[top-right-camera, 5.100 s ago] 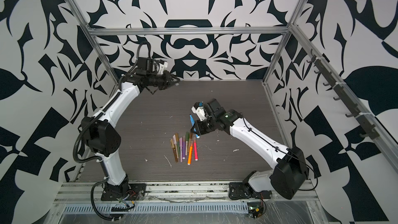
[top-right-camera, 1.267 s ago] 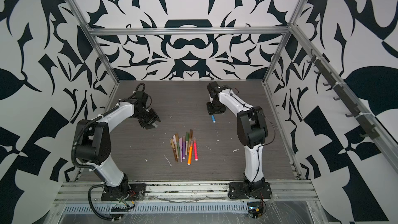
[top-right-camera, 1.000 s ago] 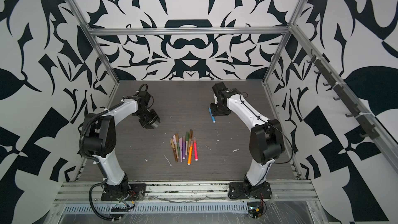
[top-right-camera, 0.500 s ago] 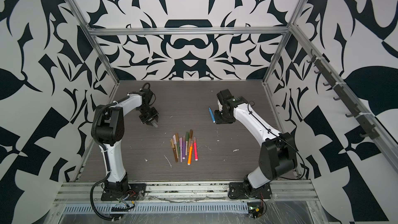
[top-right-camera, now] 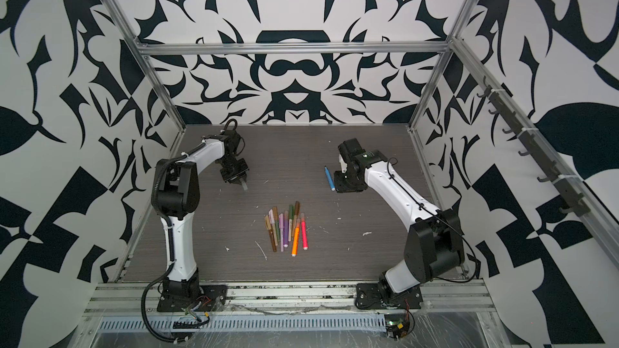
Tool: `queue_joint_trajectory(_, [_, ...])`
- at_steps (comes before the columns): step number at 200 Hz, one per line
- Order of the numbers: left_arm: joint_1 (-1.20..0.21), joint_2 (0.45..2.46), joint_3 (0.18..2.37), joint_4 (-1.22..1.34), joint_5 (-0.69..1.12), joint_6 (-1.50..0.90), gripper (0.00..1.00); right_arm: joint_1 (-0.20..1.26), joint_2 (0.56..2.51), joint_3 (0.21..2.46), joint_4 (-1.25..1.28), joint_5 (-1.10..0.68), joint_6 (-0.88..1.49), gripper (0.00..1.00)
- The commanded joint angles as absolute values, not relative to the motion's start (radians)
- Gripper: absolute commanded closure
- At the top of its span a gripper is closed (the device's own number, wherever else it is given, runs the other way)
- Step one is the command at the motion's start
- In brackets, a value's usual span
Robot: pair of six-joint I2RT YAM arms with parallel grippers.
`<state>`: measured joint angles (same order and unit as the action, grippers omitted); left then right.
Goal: Remove pen caps from pens
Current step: Pick up the pen cap from the middle-left of the table, then place the pen cap at the center of the table.
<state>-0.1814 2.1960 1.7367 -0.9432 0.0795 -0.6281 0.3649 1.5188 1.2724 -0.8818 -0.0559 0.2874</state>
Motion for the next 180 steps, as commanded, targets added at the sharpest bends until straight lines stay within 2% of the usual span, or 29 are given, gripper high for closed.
queue_joint_trajectory(1, [-0.187, 2.229, 1.825, -1.006, 0.089, -0.545, 0.79, 0.363, 1.495, 1.279, -0.905, -0.049, 0.277, 0.56])
queue_joint_trajectory(23, [-0.202, 2.287, 1.940, -1.092, 0.011, -0.411, 0.82, 0.362, 1.496, 1.285, -0.906, -0.054, 0.276, 0.56])
queue_joint_trajectory(44, [-0.239, 2.336, 2.059, -1.223, -0.139, -0.241, 0.83, 0.362, 1.488, 1.283, -0.908, -0.055, 0.277, 0.56])
queue_joint_trajectory(60, [-0.278, 2.315, 2.049, -1.232, -0.248, -0.118, 0.82, 0.362, 1.481, 1.274, -0.906, -0.058, 0.279, 0.56])
queue_joint_trajectory(78, [-0.280, 2.250, 1.962, -1.164, -0.213, -0.029, 0.80, 0.362, 1.479, 1.269, -0.908, -0.062, 0.279, 0.56])
queue_joint_trajectory(93, [-0.281, 2.187, 1.881, -1.099, -0.115, 0.061, 0.77, 0.363, 1.477, 1.270, -0.913, -0.066, 0.282, 0.56])
queue_joint_trajectory(126, [-0.279, 2.155, 1.860, -1.094, 0.042, 0.193, 0.76, 0.362, 1.483, 1.289, -0.930, -0.085, 0.272, 0.56])
queue_joint_trajectory(180, [-0.280, 2.216, 1.893, -1.131, 0.014, 0.242, 0.74, 0.363, 1.476, 1.296, -0.963, -0.105, 0.242, 0.56])
